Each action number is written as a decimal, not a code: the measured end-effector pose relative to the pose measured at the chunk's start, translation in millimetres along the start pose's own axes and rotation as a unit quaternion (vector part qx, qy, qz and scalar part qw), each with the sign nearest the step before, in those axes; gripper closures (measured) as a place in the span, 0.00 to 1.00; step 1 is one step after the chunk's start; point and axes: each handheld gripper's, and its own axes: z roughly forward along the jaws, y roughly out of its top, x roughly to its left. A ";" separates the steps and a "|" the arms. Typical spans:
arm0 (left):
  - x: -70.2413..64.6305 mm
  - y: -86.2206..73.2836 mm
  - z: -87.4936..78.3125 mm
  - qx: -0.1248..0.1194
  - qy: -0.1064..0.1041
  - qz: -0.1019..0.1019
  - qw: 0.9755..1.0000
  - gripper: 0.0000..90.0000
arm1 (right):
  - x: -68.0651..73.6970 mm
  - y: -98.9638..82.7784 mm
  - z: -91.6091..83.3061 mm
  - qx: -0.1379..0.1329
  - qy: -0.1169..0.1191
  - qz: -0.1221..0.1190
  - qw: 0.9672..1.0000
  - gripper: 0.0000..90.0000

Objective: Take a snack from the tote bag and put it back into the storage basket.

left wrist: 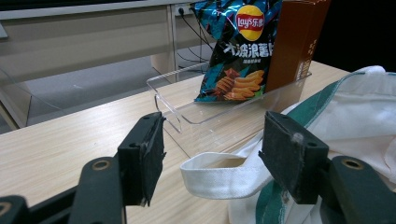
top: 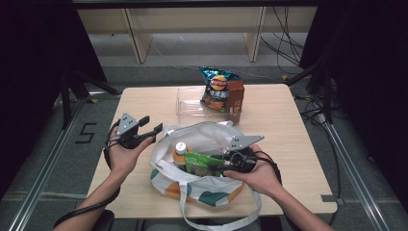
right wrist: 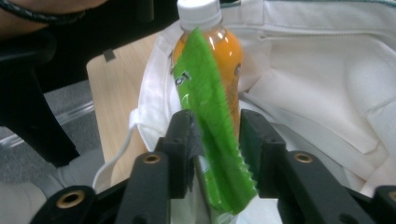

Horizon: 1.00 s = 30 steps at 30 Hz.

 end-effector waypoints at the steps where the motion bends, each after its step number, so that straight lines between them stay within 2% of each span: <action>1: 0.0 0.0 0.0 0.000 0.000 0.000 1.000 0.43 | 0.1 -0.8 0.4 0.002 -0.001 -0.001 1.000 0.79; 2: 0.0 0.0 0.0 0.000 0.000 0.000 1.000 0.43 | -0.3 -1.8 1.6 -0.005 -0.004 -0.010 1.000 0.81; 3: 0.0 0.0 0.0 0.000 0.000 0.001 1.000 0.43 | 0.5 -1.8 0.3 0.005 0.000 -0.009 1.000 0.83; 5: -0.1 0.0 0.2 0.000 0.000 0.001 1.000 0.43 | -0.2 -1.9 0.5 0.005 0.000 -0.022 1.000 0.88; 6: -0.2 -0.1 0.2 0.001 0.000 0.001 1.000 0.43 | -1.3 -1.5 0.4 -0.002 -0.007 -0.036 0.999 0.91; 8: 0.3 -0.2 1.3 -0.004 -0.004 0.003 1.000 0.43 | -2.1 -1.0 -1.8 -0.002 -0.015 -0.044 0.999 0.96; 9: 0.1 -0.3 1.2 -0.003 -0.004 0.002 1.000 0.43 | -0.9 -1.9 -0.8 -0.005 -0.012 -0.039 0.999 0.97; 12: -0.2 -0.1 0.4 0.001 0.000 0.002 1.000 0.43 | -1.3 -1.3 -3.0 0.005 -0.015 -0.052 0.999 1.00; 13: 0.2 -0.3 1.2 -0.003 -0.004 0.002 1.000 0.43 | -1.4 -1.0 -3.3 -0.001 -0.021 -0.059 0.998 1.00; 15: -0.1 -0.1 0.1 0.000 0.000 0.001 1.000 0.43 | 0.2 -0.2 -4.6 -0.005 -0.027 -0.056 0.998 1.00; 16: -0.2 0.0 0.0 0.000 0.000 0.000 1.000 0.43 | -0.6 1.5 -6.9 -0.002 -0.026 -0.066 0.998 1.00; 17: -0.2 0.0 -0.1 0.000 0.000 0.000 1.000 0.43 | 0.2 1.4 -6.8 -0.010 -0.030 -0.061 0.998 1.00; 22: 0.4 -0.1 0.0 0.000 0.001 -0.001 1.000 0.43 | -1.2 6.0 -14.8 -0.020 -0.036 -0.067 0.997 1.00; 23: 0.3 -0.1 0.1 0.000 0.001 -0.001 1.000 0.43 | -0.6 6.9 -16.2 -0.018 -0.034 -0.061 0.997 1.00; 24: 0.2 -0.1 0.2 0.000 0.000 -0.001 1.000 0.43 | -1.6 8.2 -17.9 -0.019 -0.034 -0.068 0.997 1.00; 25: 0.2 0.0 0.1 0.000 0.000 -0.001 1.000 0.43 | -0.8 9.5 -20.7 -0.022 -0.040 -0.060 0.997 1.00; 26: 0.1 0.0 0.0 -0.001 0.000 0.000 1.000 0.43 | -1.8 11.0 -21.9 -0.030 -0.040 -0.067 0.996 1.00; 27: 0.2 0.0 0.0 0.000 0.001 0.000 1.000 0.43 | -1.4 12.5 -25.5 -0.028 -0.043 -0.060 0.997 1.00; 28: 0.2 -0.2 0.2 0.000 0.001 -0.001 1.000 0.43 | -2.1 13.8 -26.5 -0.034 -0.043 -0.066 0.996 1.00; 30: 0.8 -0.4 1.7 -0.005 -0.003 0.000 1.000 0.42 | -2.6 16.9 -31.1 -0.044 -0.050 -0.063 0.996 1.00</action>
